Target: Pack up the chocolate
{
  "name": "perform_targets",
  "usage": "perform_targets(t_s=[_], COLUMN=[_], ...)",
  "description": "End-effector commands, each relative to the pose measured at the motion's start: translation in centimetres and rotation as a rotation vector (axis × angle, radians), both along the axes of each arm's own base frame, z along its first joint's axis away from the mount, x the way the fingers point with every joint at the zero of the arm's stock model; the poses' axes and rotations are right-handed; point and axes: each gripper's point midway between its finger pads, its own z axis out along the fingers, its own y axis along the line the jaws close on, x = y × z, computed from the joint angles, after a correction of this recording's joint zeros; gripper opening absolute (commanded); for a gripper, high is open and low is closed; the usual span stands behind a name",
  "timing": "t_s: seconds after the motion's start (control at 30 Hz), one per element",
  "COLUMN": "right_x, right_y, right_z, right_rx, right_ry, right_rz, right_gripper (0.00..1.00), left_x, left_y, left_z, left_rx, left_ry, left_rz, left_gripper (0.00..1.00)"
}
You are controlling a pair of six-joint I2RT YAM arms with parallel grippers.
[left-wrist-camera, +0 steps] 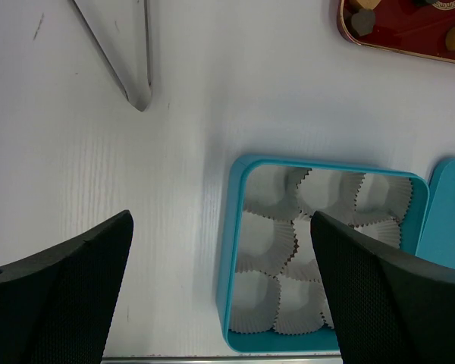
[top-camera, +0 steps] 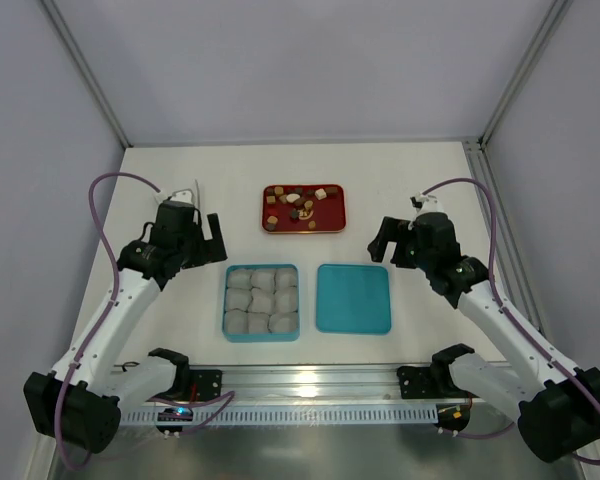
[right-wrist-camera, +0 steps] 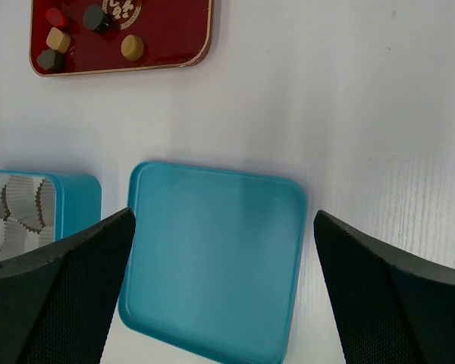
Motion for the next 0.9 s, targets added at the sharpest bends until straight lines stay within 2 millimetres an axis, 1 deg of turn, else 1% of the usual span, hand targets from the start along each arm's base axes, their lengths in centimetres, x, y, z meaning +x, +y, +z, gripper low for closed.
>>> perform_targets(t_s=[0.0, 0.27, 0.33, 0.37, 0.4, 0.47, 0.5, 0.53, 0.57, 0.63, 0.67, 0.7, 0.73, 0.8, 0.83, 0.87], right_x=[0.2, 0.2, 0.3, 0.1, 0.1, 0.1, 0.1, 0.1, 0.1, 0.1, 0.0, 0.0, -0.1, -0.2, -0.2, -0.2], right_y=[0.3, 0.4, 0.4, 0.9, 1.0, 1.2, 1.3, 1.4, 1.5, 1.7, 1.8, 2.0, 2.1, 2.4, 2.5, 2.5], right_z=[1.4, 1.2, 1.2, 1.3, 1.4, 1.6, 1.6, 1.6, 1.8, 1.9, 1.9, 2.0, 2.1, 2.2, 2.2, 2.3], right_rx=[0.021, 0.014, 0.013, 0.031, 0.033, 0.041, 0.043, 0.045, 0.049, 0.054, 0.056, 0.061, 0.065, 0.074, 0.075, 0.077], right_ry=[-0.058, -0.049, -0.048, -0.044, -0.045, -0.044, -0.042, -0.039, -0.041, -0.043, -0.042, -0.042, -0.044, -0.044, -0.043, -0.045], right_rz=[0.015, 0.019, 0.019, 0.046, 0.049, 0.06, 0.064, 0.068, 0.075, 0.083, 0.089, 0.1, 0.108, 0.123, 0.127, 0.13], right_gripper=[1.0, 1.0, 1.0, 1.0, 1.0, 1.0, 1.0, 1.0, 1.0, 1.0, 1.0, 1.0, 1.0, 1.0, 1.0, 1.0], left_x=[0.2, 0.2, 0.3, 0.3, 0.4, 0.8, 1.2, 1.6, 2.1, 2.9, 3.5, 3.9, 4.7, 5.8, 6.6, 7.1], left_y=[-0.3, -0.2, 0.0, 0.3, 0.4, 0.7, 0.8, 1.0, 1.3, 1.5, 1.5, 1.9, 1.8, 2.5, 2.7, 2.9], left_z=[0.7, 0.9, 0.7, 0.7, 0.6, -0.1, 0.0, -0.7, -0.9, -1.1, -1.8, -2.0, -1.9, -2.8, -2.7, -2.8], left_rx=[-0.018, -0.021, -0.015, -0.001, 0.004, 0.03, 0.04, 0.059, 0.081, 0.088, 0.094, 0.094, 0.083, 0.073, 0.059, 0.047], left_ry=[-0.034, -0.039, -0.034, -0.033, -0.028, -0.007, -0.003, 0.022, 0.029, 0.037, 0.064, 0.07, 0.062, 0.087, 0.076, 0.082], left_rz=[-0.005, 0.004, 0.016, 0.032, 0.037, 0.056, 0.064, 0.07, 0.084, 0.096, 0.101, 0.114, 0.117, 0.136, 0.147, 0.155], left_gripper=[0.96, 0.96, 0.96, 0.96, 0.96, 0.96, 0.96, 0.96, 0.96, 0.96, 0.96, 0.96, 0.96, 0.96, 0.96, 0.96])
